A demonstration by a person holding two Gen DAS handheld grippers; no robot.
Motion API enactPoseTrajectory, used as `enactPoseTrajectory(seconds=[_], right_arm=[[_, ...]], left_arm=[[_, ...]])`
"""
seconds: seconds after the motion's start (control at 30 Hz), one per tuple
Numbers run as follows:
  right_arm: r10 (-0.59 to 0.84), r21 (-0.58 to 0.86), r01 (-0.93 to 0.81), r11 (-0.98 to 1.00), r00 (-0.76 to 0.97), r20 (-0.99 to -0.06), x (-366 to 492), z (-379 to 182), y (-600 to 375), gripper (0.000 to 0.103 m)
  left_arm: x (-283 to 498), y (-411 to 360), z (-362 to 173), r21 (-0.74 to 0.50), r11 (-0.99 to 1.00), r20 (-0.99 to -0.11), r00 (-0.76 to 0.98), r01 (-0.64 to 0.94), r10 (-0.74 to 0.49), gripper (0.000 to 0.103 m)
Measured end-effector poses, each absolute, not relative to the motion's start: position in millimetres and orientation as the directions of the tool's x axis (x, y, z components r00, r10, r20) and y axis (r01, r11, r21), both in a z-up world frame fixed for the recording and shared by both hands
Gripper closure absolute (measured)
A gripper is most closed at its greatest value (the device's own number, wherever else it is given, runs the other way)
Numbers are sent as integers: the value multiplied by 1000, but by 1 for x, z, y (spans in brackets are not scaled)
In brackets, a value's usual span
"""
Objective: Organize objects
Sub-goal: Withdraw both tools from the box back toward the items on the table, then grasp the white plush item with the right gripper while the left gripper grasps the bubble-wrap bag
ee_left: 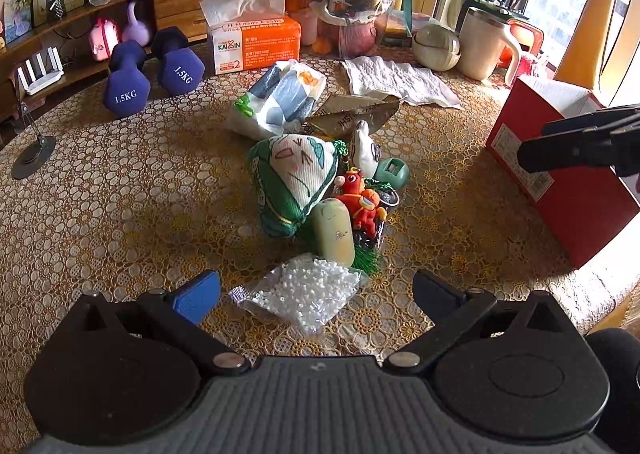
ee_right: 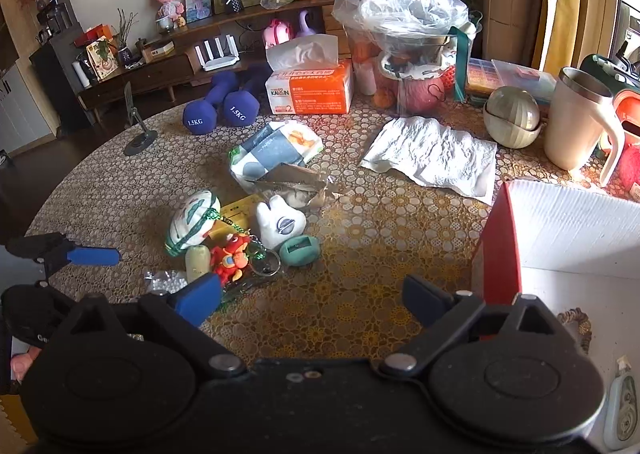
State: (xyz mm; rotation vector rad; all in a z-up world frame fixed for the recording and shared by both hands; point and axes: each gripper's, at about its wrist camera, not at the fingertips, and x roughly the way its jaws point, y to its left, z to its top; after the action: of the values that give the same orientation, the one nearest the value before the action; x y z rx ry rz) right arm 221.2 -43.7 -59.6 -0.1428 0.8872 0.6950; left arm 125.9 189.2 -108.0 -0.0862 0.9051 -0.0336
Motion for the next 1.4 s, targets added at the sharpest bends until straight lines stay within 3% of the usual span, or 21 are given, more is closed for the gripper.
enactPoseTrajectory(seconds=[0.7,0.83,1.1,1.4], right_arm=[[515,170,-666,726,363,-776,278,-115,37,24],[515,179,-655,734,365,-776,286,-119,43,26],[521,205,-647,735,345,-781,293,-130,49,32],[525,231,-632,740,328,-786,295,-134,50,53]], left_arm=[[141,194,-144,-67,998,-784,618,4,-55,1],[143,197,-146,-115,993,-783,615,5,-93,2],[143,200,-146,-150,989,-772,626,-4,-115,21],[139,192,-145,-101,995,-768,633,27,-95,48]])
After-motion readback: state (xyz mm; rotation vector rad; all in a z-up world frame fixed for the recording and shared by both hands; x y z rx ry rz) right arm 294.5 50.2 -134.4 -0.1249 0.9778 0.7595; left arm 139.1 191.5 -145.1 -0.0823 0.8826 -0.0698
